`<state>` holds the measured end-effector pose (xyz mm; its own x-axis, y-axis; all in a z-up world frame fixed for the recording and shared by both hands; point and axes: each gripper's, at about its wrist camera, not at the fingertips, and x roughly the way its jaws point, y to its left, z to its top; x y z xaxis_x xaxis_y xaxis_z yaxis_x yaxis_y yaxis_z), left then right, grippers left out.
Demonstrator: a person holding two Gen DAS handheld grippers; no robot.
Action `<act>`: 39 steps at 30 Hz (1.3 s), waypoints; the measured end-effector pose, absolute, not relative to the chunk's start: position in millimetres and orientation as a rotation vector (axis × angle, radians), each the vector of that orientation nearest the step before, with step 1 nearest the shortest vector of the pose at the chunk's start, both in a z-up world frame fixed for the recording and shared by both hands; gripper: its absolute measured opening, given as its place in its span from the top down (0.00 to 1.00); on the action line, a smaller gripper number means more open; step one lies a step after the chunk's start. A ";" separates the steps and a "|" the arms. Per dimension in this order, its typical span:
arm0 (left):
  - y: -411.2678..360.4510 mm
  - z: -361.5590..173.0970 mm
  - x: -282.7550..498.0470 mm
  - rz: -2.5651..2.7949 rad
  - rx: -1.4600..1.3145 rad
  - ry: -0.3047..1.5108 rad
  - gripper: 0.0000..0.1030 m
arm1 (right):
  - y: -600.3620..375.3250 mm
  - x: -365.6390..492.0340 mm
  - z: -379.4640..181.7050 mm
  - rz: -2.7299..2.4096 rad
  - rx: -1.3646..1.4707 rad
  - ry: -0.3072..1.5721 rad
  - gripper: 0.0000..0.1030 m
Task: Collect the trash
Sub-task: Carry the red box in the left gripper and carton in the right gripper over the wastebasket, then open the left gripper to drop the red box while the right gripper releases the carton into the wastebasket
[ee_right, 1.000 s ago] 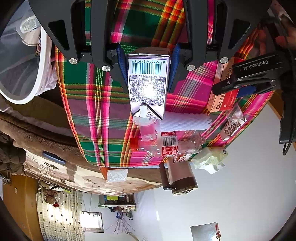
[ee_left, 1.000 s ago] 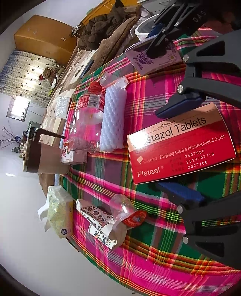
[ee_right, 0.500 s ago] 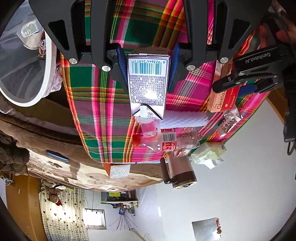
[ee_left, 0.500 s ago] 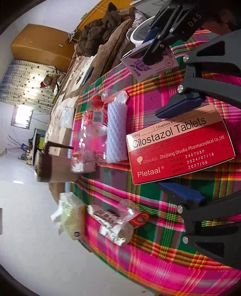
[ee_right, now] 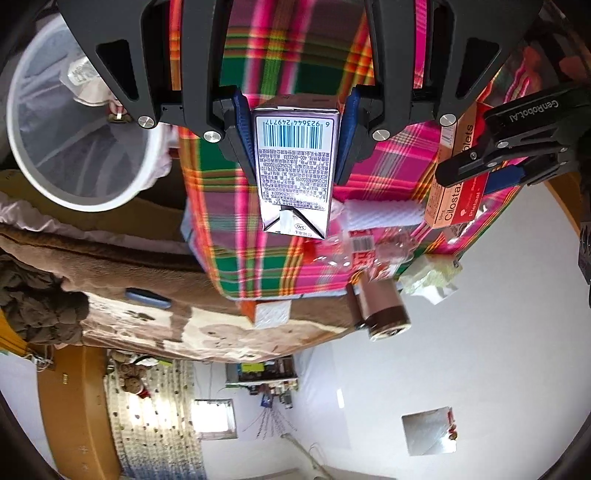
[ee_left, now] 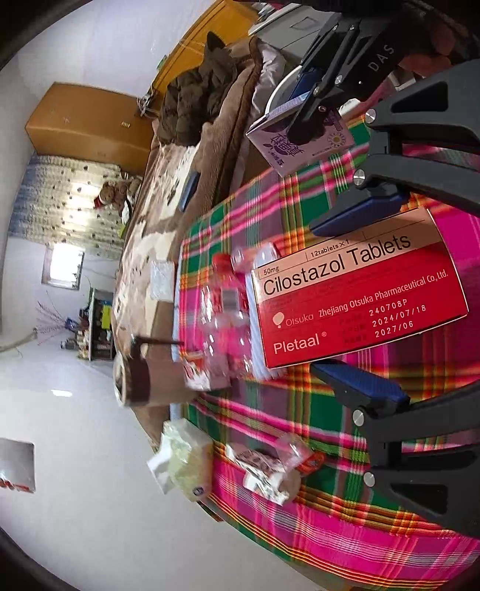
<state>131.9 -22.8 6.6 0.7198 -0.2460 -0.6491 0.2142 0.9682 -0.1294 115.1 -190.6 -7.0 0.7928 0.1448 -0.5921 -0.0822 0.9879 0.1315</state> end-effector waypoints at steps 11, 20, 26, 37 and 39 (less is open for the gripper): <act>-83.3 21.1 125.8 -0.389 0.015 0.691 0.32 | -243.7 93.2 0.9 -0.029 0.140 0.607 0.60; -146.5 30.2 122.1 -0.511 0.069 0.677 0.32 | -288.7 79.2 5.5 -0.165 0.163 0.584 0.60; -187.0 28.5 120.5 -0.586 0.101 0.684 0.32 | -315.8 73.8 1.9 -0.242 0.168 0.594 0.60; -240.5 18.4 128.9 -0.664 0.132 0.727 0.32 | -350.0 72.0 -12.6 -0.322 0.191 0.634 0.60; -248.2 15.5 130.0 -0.675 0.140 0.732 0.32 | -354.2 72.4 -14.9 -0.330 0.193 0.640 0.60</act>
<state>130.0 -248.2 15.5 0.5441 -0.5199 -0.6585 0.6143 0.7815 -0.1094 72.4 -354.2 -14.9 0.7525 -0.2410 -0.6129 0.3589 0.9304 0.0748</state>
